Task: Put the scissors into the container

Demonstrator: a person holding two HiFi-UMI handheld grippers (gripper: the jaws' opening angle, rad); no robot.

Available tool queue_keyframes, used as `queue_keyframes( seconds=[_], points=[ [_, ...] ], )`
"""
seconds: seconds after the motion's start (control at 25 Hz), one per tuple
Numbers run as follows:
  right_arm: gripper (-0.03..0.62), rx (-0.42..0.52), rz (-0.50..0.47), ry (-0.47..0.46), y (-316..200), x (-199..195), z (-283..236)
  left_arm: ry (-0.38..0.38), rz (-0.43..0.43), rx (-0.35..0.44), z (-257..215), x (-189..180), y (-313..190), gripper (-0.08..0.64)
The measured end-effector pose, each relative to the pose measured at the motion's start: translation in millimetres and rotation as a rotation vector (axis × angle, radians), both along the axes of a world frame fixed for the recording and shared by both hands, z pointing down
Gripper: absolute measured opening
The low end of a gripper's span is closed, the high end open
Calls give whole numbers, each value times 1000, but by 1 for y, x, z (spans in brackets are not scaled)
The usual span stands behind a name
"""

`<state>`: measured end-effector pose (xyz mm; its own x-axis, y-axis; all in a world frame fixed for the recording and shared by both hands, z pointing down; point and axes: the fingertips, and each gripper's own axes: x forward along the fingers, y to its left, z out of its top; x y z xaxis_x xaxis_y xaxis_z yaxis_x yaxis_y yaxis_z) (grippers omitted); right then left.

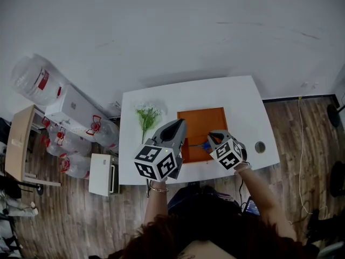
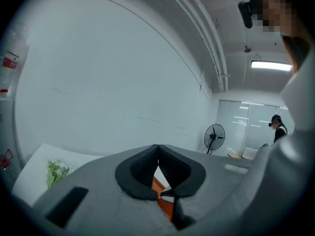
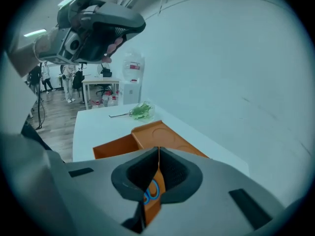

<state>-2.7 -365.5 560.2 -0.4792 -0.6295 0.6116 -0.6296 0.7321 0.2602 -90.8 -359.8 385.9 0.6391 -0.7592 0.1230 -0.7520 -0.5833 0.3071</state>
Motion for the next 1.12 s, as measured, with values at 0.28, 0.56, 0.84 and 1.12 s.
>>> queue_keyframes(
  seconds=[0.28, 0.56, 0.84, 1.12],
  points=[
    [-2, 23, 114, -121, -2, 12, -31, -2, 0, 14, -6, 8, 4, 17],
    [-2, 103, 193, -254, 0, 23, -74, -22, -4, 27, -5, 14, 13, 15],
    [-3, 177, 233, -354, 4, 30, -115, -48, -15, 45, -10, 16, 16, 15],
    [-3, 213, 252, -422, 10, 34, -141, -84, -25, 53, -8, 19, 18, 16]
  ],
)
